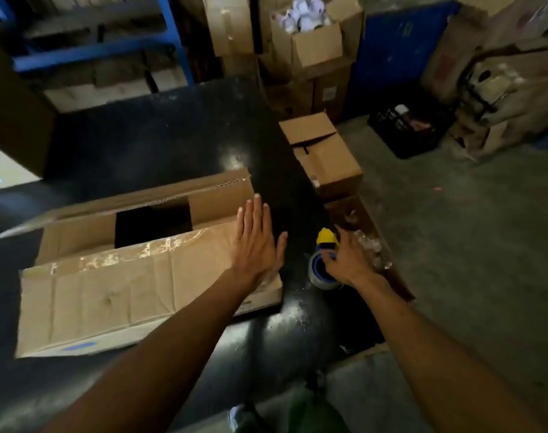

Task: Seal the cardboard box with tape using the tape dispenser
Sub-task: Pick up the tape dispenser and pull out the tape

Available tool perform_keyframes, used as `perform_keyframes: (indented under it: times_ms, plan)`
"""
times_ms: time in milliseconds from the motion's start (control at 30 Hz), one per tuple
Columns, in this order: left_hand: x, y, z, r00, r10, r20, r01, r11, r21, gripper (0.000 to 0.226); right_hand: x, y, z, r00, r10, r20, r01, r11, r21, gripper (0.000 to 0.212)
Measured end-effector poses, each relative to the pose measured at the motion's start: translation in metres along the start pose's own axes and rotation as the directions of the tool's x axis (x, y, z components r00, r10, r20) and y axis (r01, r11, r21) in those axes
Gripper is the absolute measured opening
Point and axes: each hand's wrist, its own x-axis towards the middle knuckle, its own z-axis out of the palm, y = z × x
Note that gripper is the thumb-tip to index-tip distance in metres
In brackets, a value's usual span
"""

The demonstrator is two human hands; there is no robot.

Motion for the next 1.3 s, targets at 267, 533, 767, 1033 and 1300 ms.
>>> perform_keyframes:
  times_ms: [267,533,767,1033,1300]
  plan:
    - [0.002,-0.003,0.009,0.994,-0.02,0.103,0.022,1.0,-0.018,0.077,0.031,0.012,0.026,0.985,0.11,0.131,-0.109,0.994,-0.01,0.091]
    - [0.005,0.0,0.007,0.989,-0.066,0.128,0.068,0.998,-0.004,0.077,0.046,0.031,0.014,0.987,0.071,0.144,-0.106,0.964,0.246,0.062]
    - [0.016,0.011,0.0,0.973,-0.177,0.145,0.183,0.983,-0.031,0.075,0.038,-0.003,-0.037,0.91,0.008,0.414,-0.354,0.532,0.769,0.046]
    - [0.004,-0.008,-0.034,0.995,-0.09,0.037,0.096,0.856,-0.508,0.047,0.009,-0.072,-0.094,0.966,-0.199,0.165,-0.078,0.383,0.92,0.031]
    - [-0.034,-0.05,-0.154,0.887,-0.46,0.041,0.058,0.023,-0.998,0.052,-0.055,-0.182,-0.117,0.908,-0.387,-0.16,0.346,0.476,0.809,0.039]
